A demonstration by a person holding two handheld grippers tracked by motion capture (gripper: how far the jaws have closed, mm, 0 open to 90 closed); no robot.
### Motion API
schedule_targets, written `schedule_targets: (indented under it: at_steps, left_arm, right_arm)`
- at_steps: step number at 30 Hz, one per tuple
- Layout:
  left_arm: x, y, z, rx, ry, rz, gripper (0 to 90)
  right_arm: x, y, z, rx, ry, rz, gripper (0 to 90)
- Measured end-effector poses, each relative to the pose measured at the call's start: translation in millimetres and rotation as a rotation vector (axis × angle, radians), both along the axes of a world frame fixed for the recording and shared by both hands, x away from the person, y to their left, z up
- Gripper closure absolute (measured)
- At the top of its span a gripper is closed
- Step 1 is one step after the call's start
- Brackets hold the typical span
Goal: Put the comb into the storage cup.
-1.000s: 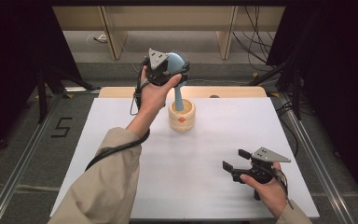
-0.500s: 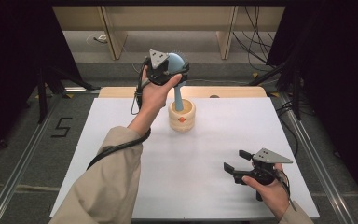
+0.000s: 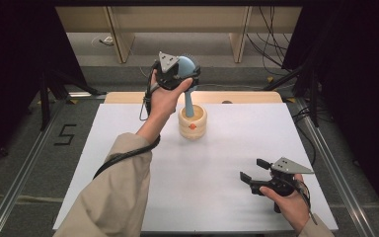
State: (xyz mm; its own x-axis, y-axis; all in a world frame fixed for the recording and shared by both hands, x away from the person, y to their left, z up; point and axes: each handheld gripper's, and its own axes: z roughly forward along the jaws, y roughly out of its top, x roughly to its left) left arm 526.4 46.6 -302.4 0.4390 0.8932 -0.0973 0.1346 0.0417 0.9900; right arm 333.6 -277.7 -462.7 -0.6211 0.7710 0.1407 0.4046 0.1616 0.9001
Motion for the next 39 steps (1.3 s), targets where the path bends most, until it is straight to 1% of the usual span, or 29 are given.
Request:
schedule_targets:
  at_steps: [5,26,39]
  left_arm:
    - [1.0,-0.3,-1.6,0.007,-0.003,-0.001,19.5]
    - [1.8,-1.5,-3.7,0.007,-0.009,-0.003,19.6]
    - [2.1,-1.8,-7.1,0.011,-0.006,-0.004,19.5]
  right_arm:
    - [0.0,0.1,-0.3,-0.001,0.001,0.001,15.6]
    - [0.0,-0.6,0.0,-0.001,0.000,-0.003,15.5]
    - [0.2,-0.5,-0.3,0.000,-0.001,-0.002,15.5]
